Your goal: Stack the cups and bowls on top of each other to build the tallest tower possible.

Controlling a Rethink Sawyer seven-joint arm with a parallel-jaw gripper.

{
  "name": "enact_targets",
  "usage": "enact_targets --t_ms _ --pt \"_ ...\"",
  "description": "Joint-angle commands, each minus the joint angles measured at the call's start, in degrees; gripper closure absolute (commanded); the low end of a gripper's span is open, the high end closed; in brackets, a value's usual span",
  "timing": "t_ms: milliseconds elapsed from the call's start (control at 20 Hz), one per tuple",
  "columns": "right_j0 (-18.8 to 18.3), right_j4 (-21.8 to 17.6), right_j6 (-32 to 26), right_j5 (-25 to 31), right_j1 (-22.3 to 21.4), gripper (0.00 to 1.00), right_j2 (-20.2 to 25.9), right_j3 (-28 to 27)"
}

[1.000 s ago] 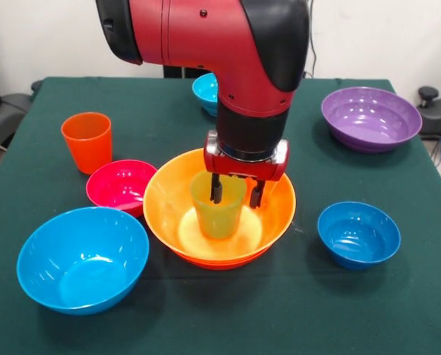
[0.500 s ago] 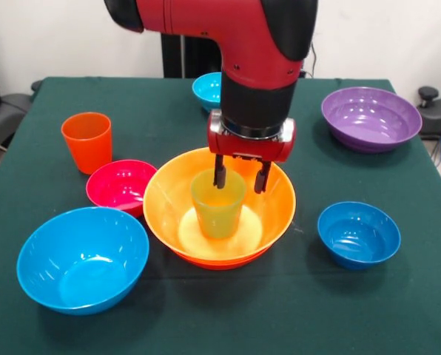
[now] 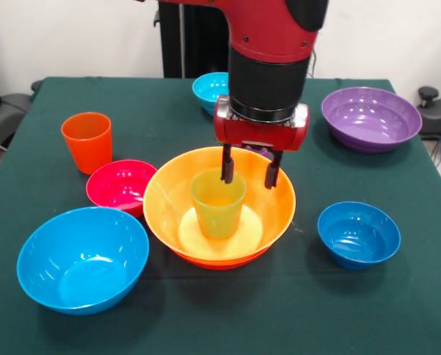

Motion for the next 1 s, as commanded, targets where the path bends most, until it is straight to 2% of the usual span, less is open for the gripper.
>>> enact_targets --t_ms 50,450,750,950,1000 --pt "4.8 0.8 6.8 4.2 5.9 0.0 2.6 -4.7" --pt "11.1 4.2 15.4 6.6 13.1 0.0 -1.6 -15.3" --pt "14.6 6.6 19.1 7.6 18.8 0.0 -4.3 -22.7" --pt "16.2 8.0 20.8 7.7 20.1 0.0 -5.3 -24.4" --pt "16.9 8.2 21.6 6.8 20.0 0.0 -5.5 -23.3"
